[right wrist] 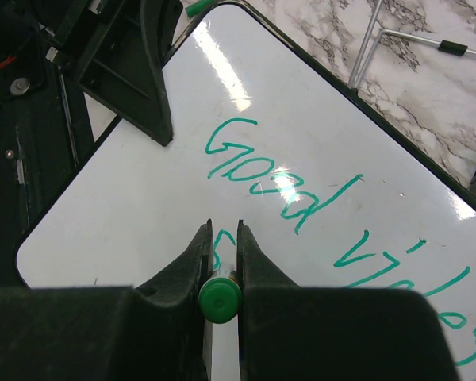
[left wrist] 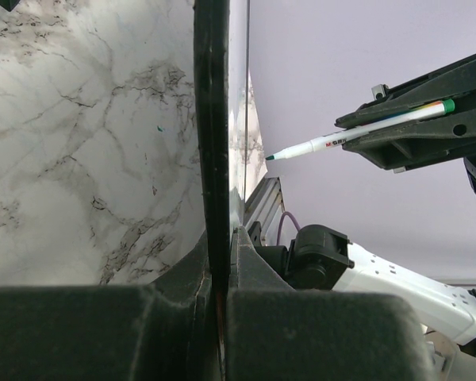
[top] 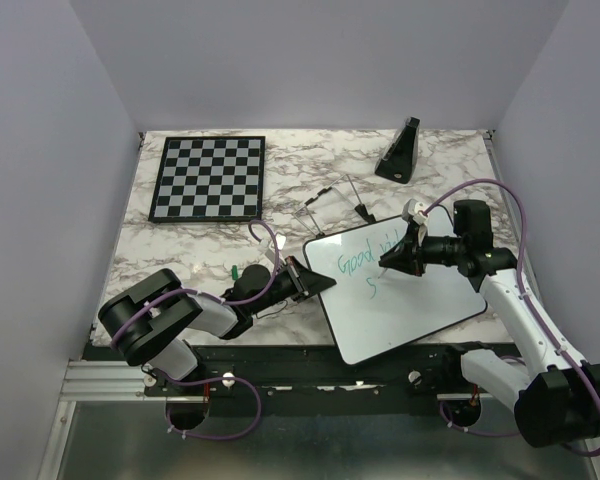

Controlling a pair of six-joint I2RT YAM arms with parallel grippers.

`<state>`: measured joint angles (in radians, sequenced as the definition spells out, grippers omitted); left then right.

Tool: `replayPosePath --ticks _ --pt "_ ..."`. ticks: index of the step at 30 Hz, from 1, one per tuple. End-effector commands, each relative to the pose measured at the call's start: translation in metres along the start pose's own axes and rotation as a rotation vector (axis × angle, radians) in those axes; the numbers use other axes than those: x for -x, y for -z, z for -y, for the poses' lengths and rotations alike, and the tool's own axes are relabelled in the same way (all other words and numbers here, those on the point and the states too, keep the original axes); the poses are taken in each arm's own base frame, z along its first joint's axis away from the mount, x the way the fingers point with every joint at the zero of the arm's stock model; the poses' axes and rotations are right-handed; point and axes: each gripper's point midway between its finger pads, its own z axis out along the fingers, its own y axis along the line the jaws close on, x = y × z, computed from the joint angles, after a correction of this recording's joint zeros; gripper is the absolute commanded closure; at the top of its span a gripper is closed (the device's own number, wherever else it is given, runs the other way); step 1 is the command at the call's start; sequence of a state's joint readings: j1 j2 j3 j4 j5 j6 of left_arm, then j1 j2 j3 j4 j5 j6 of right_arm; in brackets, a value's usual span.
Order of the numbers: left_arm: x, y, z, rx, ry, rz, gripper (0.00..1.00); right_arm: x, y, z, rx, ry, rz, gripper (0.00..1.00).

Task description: Write a sentence on the whiteboard

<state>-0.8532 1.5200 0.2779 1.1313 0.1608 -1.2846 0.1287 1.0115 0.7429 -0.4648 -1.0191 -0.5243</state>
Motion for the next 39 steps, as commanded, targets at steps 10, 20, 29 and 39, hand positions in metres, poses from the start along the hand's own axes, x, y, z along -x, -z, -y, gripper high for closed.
replayPosePath --ticks 10,20,29,39 --pt "0.018 0.002 0.018 -0.067 -0.065 0.095 1.00 0.000 0.004 -0.002 -0.002 0.003 -0.001 0.99" --pt "0.019 0.002 0.019 -0.069 -0.064 0.101 1.00 -0.005 0.003 -0.002 0.005 -0.010 -0.004 0.99" --pt "0.019 0.001 0.020 -0.071 -0.061 0.100 1.00 -0.010 -0.002 0.004 -0.012 -0.025 -0.003 0.99" --pt "0.019 -0.001 0.021 -0.069 -0.065 0.096 1.00 -0.010 -0.005 0.007 -0.023 -0.024 0.008 0.99"
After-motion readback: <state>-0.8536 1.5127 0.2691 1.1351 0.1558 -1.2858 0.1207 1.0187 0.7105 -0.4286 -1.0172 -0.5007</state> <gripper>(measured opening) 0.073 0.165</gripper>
